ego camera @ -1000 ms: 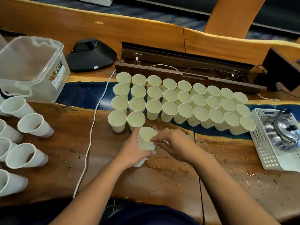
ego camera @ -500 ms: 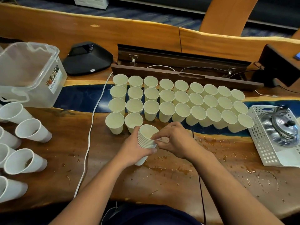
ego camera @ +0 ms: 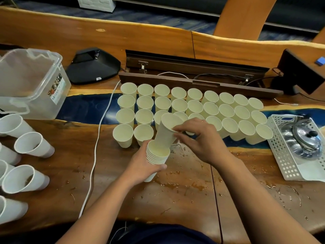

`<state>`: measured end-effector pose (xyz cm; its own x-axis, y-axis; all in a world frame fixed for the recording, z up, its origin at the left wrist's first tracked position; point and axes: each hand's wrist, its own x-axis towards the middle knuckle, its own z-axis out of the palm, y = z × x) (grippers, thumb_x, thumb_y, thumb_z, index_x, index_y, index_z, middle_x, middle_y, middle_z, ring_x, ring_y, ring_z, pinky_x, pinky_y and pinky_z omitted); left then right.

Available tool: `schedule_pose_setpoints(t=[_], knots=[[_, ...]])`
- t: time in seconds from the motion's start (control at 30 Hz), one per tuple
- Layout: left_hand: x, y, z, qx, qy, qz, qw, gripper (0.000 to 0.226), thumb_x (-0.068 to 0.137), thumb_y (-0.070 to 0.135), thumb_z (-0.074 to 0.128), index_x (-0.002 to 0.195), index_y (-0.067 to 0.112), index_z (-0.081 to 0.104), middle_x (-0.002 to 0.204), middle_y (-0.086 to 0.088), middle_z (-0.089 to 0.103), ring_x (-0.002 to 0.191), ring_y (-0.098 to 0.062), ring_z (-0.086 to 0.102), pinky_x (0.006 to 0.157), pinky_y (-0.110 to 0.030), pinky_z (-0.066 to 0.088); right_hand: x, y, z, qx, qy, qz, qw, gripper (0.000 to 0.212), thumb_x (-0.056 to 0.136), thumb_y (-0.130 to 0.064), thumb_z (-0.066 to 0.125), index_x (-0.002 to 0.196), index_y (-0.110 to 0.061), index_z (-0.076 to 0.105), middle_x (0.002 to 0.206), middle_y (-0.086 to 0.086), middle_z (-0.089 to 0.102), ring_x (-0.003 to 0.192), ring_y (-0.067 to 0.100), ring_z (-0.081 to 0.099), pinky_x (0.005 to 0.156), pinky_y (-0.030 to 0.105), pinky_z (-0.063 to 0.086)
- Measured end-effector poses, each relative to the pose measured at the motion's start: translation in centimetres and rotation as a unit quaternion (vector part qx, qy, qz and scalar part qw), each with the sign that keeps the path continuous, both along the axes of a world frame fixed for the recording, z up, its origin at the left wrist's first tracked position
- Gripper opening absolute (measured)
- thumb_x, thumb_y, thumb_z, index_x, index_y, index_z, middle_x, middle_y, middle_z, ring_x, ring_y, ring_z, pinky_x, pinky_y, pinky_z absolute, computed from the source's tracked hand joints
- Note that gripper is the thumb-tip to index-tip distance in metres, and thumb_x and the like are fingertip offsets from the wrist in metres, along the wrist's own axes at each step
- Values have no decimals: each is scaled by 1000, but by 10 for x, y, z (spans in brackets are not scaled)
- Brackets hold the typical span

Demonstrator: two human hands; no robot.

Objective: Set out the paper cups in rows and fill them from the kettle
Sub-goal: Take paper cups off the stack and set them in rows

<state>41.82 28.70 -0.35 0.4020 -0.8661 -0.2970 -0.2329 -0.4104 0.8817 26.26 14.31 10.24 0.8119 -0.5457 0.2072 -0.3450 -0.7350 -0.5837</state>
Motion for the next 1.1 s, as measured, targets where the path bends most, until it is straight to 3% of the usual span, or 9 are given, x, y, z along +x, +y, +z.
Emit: schedule_pose_setpoints(t=[0.13, 0.27, 0.37, 0.5, 0.83, 1.1], knots=[[2, 7, -4, 3, 11, 11, 1000, 91, 62, 34, 92, 134, 45, 37, 124, 25, 54, 116, -4, 52, 97, -27, 42, 2, -9, -14, -46, -42, -52, 997, 20, 87, -13, 73, 107, -16, 76, 106, 2, 73, 99, 22, 63, 80, 38, 56], [1, 13, -6, 0, 10, 19, 1000, 85, 63, 29, 92, 128, 45, 40, 120, 25, 55, 115, -3, 54, 95, -25, 42, 6, -12, -59, -64, 39, -44, 996, 19, 85, -11, 75, 104, -15, 77, 103, 4, 70, 92, 22, 63, 76, 38, 57], [1, 16, -8, 2, 12, 22, 1000, 88, 61, 33, 92, 131, 41, 40, 122, 23, 54, 115, -6, 54, 95, -25, 44, 8, -6, -87, -85, 87, -6, 993, 18, 83, -11, 77, 101, -15, 78, 98, 4, 70, 87, 21, 65, 70, 26, 52], [3, 18, -11, 7, 8, 26, 1000, 90, 61, 36, 92, 132, 40, 39, 123, 23, 53, 115, -4, 53, 95, -26, 45, 15, -4, -107, -86, 131, 36, 987, 20, 86, -14, 74, 106, -17, 77, 102, 4, 69, 95, 21, 63, 73, 33, 57], [7, 18, -9, 7, 2, 32, 999, 86, 62, 36, 91, 130, 43, 38, 120, 27, 51, 112, -1, 52, 89, -21, 43, 30, -13, -116, -74, 144, 32, 986, 24, 93, -17, 67, 115, -19, 74, 112, 2, 69, 102, 18, 62, 82, 20, 45], [8, 15, -7, 8, 5, 30, 1000, 87, 63, 36, 91, 130, 45, 36, 120, 29, 50, 113, -1, 52, 90, -21, 44, 32, -20, -119, -71, 153, 36, 985, 24, 93, -19, 67, 116, -20, 74, 113, 1, 69, 103, 17, 63, 84, 23, 49]])
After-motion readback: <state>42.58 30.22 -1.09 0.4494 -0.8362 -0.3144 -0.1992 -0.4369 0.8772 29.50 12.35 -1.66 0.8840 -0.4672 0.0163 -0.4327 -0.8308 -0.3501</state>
